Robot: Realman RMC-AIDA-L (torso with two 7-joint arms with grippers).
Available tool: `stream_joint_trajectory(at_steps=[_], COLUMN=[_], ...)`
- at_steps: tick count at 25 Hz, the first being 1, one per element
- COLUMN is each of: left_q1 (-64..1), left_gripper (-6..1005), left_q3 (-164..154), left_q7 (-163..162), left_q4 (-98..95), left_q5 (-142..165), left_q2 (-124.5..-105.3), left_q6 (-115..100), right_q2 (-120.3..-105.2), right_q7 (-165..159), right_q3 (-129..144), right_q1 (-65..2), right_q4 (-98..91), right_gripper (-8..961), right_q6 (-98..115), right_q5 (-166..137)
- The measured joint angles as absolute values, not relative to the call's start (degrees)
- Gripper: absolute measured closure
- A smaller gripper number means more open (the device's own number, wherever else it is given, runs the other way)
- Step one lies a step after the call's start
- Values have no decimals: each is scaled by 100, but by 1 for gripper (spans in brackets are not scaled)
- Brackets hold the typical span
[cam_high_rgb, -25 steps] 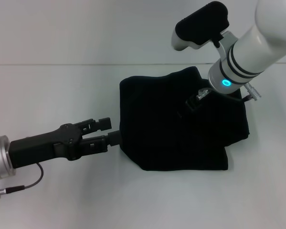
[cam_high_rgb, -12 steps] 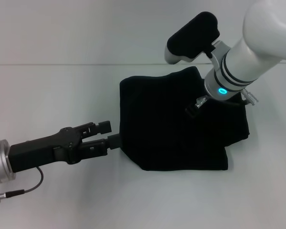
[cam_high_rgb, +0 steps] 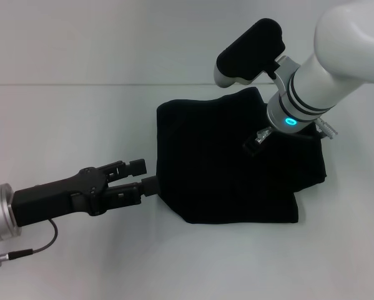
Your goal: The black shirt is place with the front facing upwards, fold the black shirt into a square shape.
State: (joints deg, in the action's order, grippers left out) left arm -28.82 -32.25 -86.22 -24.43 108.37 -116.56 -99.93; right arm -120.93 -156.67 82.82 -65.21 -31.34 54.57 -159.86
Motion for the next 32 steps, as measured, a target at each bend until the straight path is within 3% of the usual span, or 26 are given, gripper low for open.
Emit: stream_joint_trajectory(at_steps=[5, 18, 32], left_q1=[-2891, -2921, -3059], left_gripper=[113, 112, 113], left_q3=[-3226, -3226, -3171], left_q7=[-8622, -8612, -8742], left_q4=[-2443, -2434, -2419], left_q5=[10836, 10820, 10659], left_q2=[-11662, -11663, -11641], left_q6=[-9994, -9993, -9998], right_q2=[-12093, -12033, -11976], right_q7=[-15675, -15947, -14734], right_q3=[8262, 7741, 6101], right_q1=[-6522, -6047, -3851], right_q4=[-3127, -3539, -4411], right_gripper=[807, 920, 927], right_q6=[5453, 5447, 4916], right_q5=[-15987, -15597, -12660])
